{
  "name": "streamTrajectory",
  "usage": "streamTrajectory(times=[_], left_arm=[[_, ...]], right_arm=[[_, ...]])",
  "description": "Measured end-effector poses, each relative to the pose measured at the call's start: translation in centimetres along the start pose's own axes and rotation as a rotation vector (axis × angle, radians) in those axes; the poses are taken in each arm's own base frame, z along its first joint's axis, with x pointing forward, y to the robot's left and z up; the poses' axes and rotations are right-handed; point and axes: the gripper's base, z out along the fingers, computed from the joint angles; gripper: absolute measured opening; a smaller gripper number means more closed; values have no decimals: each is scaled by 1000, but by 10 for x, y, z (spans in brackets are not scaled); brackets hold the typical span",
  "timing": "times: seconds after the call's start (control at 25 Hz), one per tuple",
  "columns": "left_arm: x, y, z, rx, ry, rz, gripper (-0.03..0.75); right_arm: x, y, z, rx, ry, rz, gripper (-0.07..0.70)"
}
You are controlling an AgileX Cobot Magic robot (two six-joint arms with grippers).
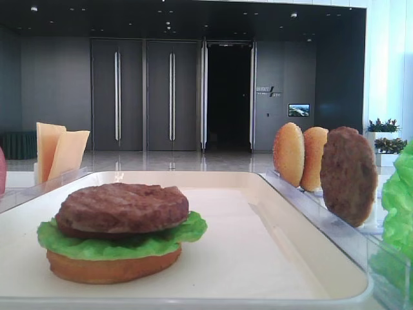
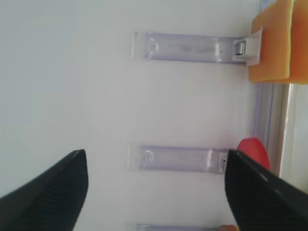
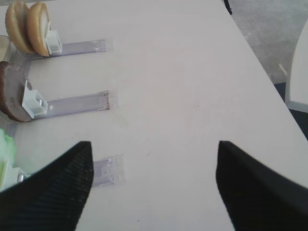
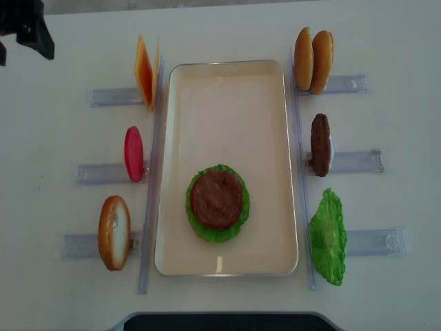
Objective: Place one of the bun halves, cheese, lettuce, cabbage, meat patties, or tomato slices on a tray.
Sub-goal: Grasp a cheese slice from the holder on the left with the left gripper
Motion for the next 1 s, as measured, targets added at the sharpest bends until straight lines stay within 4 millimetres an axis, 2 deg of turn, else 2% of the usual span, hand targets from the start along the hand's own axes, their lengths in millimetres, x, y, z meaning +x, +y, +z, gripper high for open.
streamTrajectory(times=[0.4, 0.52, 0.64, 1.0], left_arm=[[-44, -1, 50, 0, 60, -81, 692], [-53, -8, 61, 5, 68, -87, 692], [-58, -31, 67, 8, 71, -48, 692], [-63, -114, 62, 62, 29, -19, 692]], right_arm=[[0, 0, 0, 0, 0, 0, 535], [0, 0, 0, 0, 0, 0, 535], [0, 0, 0, 0, 0, 6, 535], [0, 0, 0, 0, 0, 0, 535]])
